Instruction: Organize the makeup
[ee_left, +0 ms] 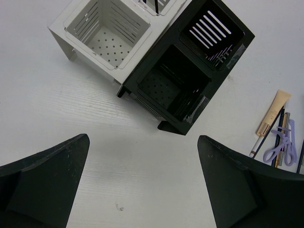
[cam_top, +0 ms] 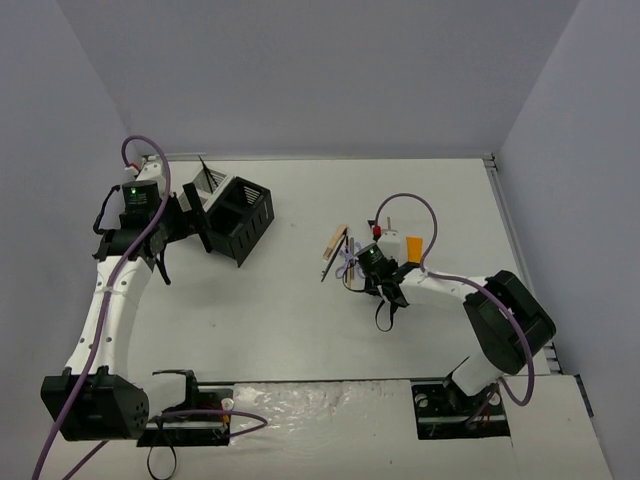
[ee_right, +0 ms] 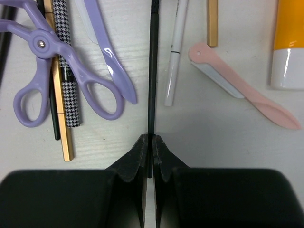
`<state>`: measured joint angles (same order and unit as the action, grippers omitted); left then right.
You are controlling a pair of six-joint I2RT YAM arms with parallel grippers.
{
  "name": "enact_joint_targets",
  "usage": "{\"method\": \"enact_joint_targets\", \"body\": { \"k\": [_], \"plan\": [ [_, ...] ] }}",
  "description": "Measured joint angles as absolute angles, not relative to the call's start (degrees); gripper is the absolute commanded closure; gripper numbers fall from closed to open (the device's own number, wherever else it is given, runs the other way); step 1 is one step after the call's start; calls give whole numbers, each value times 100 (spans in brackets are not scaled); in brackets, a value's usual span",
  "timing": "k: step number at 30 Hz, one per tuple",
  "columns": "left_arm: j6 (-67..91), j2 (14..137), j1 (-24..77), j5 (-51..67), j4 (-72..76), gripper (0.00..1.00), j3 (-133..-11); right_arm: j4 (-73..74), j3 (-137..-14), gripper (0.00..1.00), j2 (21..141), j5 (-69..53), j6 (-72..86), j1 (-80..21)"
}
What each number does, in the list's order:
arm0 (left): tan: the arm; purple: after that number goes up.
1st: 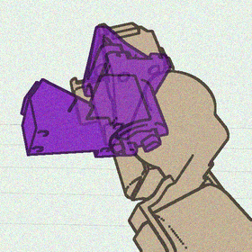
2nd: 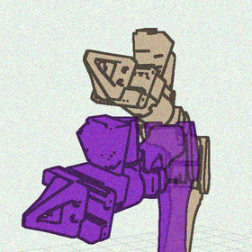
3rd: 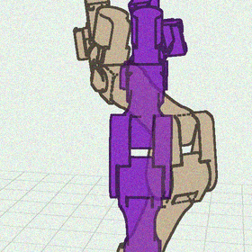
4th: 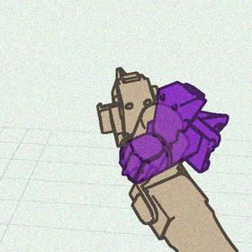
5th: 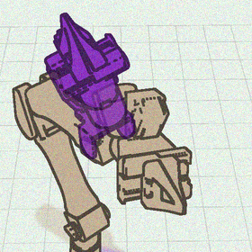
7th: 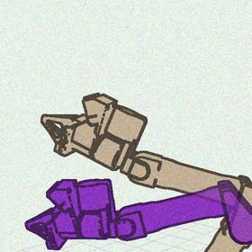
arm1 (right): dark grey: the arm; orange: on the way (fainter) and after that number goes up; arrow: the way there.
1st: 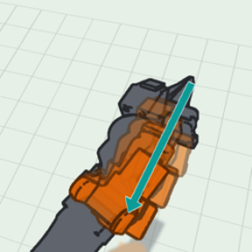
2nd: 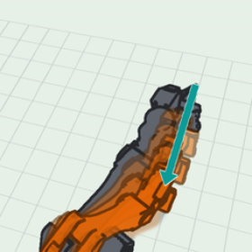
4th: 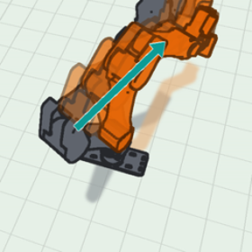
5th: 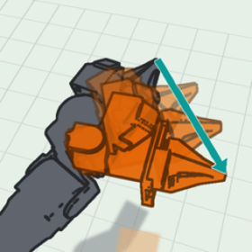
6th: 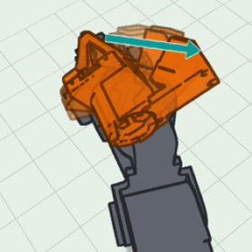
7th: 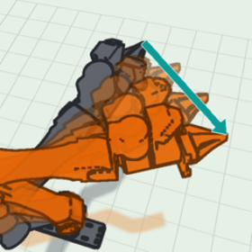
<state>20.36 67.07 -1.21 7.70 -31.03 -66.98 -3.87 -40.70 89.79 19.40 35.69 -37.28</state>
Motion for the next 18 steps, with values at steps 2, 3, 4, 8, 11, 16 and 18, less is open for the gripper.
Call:
{"method": "enact_joint_targets", "body": {
  "k": [2,3,4,8,11,16,18],
  "plan": [
    [2036,6707,-121,772,-3104,3,-6698,-325,-3998,100,8872,1910,3537,-3708],
    [2036,6707,-121,774,-3105,3,-6698,-277,-3958,100,8794,1899,3504,-3708],
    [2037,6707,-121,780,-3105,3,-6698,-217,-3914,100,8694,1896,3463,-3710],
    [2052,6707,-121,841,-3105,3,-6701,-36,-3796,100,7982,1820,3223,-3710],
    [2128,6707,-121,972,-3099,3,-6702,-19,-3800,100,7273,1695,2919,-3719],
    [2434,6707,-120,1563,-2977,3,-6702,-93,-3807,100,6384,1341,2403,-3778],
    [2690,6707,-111,1972,-2846,3,-6702,-221,-3806,100,6066,1033,2149,-3830]
  ]
}}
